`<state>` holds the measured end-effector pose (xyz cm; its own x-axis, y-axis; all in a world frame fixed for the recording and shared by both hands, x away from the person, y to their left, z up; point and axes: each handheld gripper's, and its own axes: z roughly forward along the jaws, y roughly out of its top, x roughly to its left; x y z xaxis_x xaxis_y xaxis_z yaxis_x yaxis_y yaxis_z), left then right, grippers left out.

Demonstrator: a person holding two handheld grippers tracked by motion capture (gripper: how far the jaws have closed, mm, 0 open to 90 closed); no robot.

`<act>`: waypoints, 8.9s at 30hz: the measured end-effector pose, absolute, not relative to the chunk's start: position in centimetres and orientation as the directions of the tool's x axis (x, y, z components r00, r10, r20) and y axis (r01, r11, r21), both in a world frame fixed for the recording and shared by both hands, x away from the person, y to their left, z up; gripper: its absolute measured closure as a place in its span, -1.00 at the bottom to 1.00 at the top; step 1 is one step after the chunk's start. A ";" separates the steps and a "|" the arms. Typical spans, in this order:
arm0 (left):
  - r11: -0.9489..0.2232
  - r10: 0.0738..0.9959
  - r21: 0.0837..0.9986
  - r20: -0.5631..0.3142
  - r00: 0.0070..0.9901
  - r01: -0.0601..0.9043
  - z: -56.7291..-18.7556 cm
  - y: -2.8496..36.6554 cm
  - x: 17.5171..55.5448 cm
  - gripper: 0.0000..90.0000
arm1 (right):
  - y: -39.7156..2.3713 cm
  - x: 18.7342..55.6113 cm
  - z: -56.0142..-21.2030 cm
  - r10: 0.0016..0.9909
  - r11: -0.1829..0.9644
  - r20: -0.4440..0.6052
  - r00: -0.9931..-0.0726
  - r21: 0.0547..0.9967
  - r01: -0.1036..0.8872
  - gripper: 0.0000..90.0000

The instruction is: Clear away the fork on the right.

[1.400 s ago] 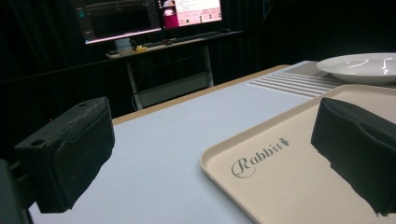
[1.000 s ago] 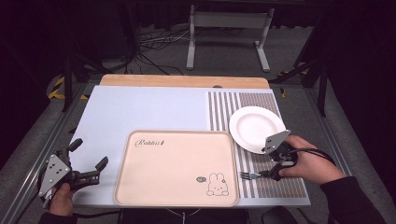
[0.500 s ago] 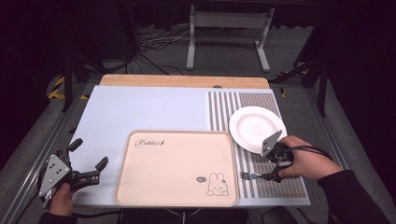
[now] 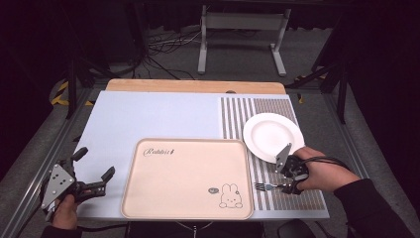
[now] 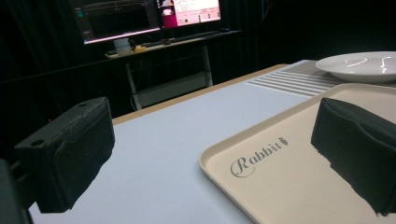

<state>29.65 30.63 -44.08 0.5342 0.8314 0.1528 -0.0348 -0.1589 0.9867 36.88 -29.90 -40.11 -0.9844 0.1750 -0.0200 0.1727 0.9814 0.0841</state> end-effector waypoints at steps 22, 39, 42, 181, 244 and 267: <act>-0.157 0.832 0.987 0.149 0.534 -0.030 -44.1 30.6 29.7 -0.99 | -29.7 37.1 -41.3 0.064 0.998 0.000 -0.998 -0.027 0.064 0.72; -0.161 0.832 0.986 0.152 0.533 -0.030 -44.1 30.6 29.7 -0.99 | -29.7 36.8 -40.7 0.068 0.998 -0.022 -0.997 -0.016 0.068 0.74; -0.161 0.832 0.987 0.152 0.533 -0.031 -44.1 30.6 29.7 -0.99 | -29.7 36.7 -39.8 0.068 0.998 -0.041 -0.997 0.003 0.068 0.74; -0.155 0.831 0.987 0.147 0.536 -0.031 -44.1 30.7 29.7 -0.99 | -13.3 38.2 -40.1 0.751 0.623 0.118 -0.650 0.199 0.756 0.73; -0.155 0.831 0.988 0.144 0.538 -0.024 -44.1 30.8 29.7 -0.99 | -10.1 39.1 -41.3 0.458 0.755 0.048 -0.888 0.507 0.416 1.00; -0.156 0.830 0.987 0.145 0.539 -0.025 -44.1 30.8 29.7 -0.99 | -10.3 39.7 -43.1 0.482 0.767 0.018 -0.876 0.475 0.432 1.00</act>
